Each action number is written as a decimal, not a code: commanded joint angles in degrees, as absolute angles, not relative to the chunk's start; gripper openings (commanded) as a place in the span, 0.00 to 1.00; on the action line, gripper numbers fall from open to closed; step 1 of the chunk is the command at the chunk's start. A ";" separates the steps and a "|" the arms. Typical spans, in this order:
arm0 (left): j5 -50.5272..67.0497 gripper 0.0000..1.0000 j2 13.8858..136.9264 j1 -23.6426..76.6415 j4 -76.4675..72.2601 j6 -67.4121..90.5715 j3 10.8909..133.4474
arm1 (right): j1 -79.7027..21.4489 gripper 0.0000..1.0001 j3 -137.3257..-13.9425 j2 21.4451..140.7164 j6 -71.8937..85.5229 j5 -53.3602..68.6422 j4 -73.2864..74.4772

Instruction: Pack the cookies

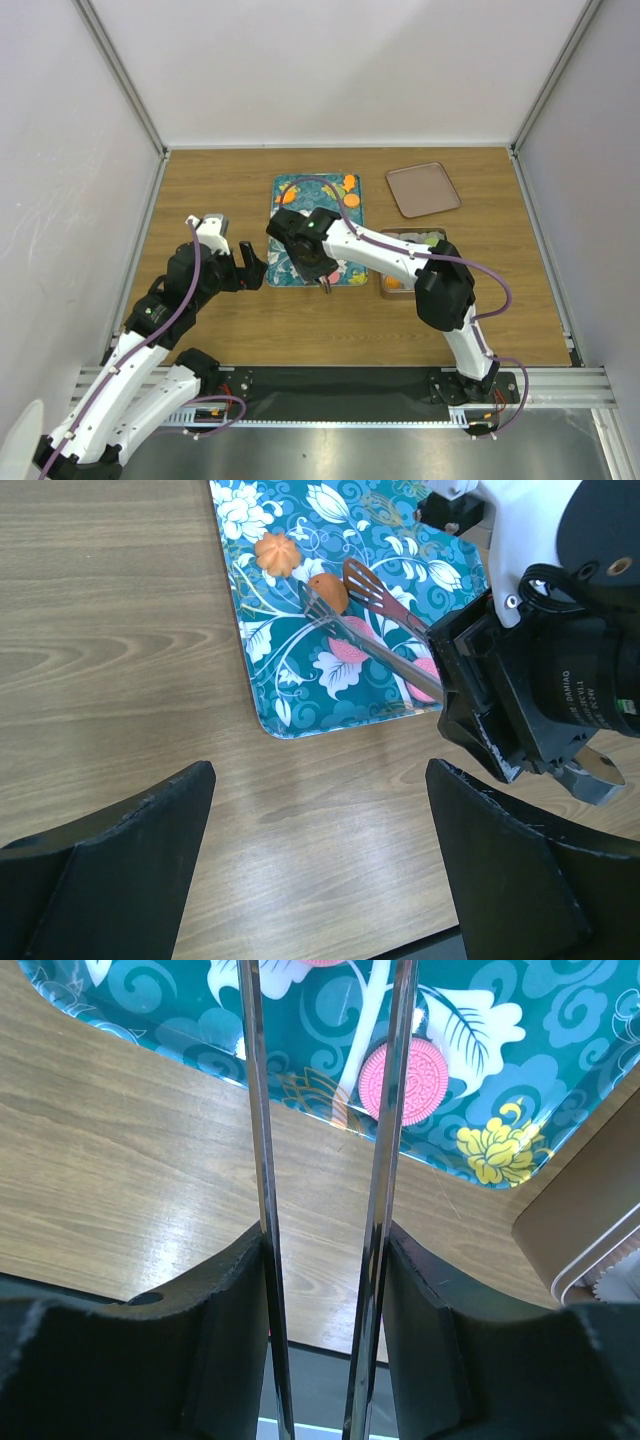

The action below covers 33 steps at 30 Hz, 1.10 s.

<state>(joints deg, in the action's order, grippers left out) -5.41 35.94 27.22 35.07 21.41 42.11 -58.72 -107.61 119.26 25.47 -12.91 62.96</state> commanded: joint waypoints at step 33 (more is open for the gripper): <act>-5.71 0.94 35.16 27.51 33.75 21.09 43.15 | -55.28 0.37 -107.06 111.01 25.66 -14.59 60.74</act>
<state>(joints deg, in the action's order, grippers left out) -5.41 35.57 27.20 35.07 21.41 42.11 -56.01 -108.05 116.51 24.80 -14.15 63.77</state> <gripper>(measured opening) 0.934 0.391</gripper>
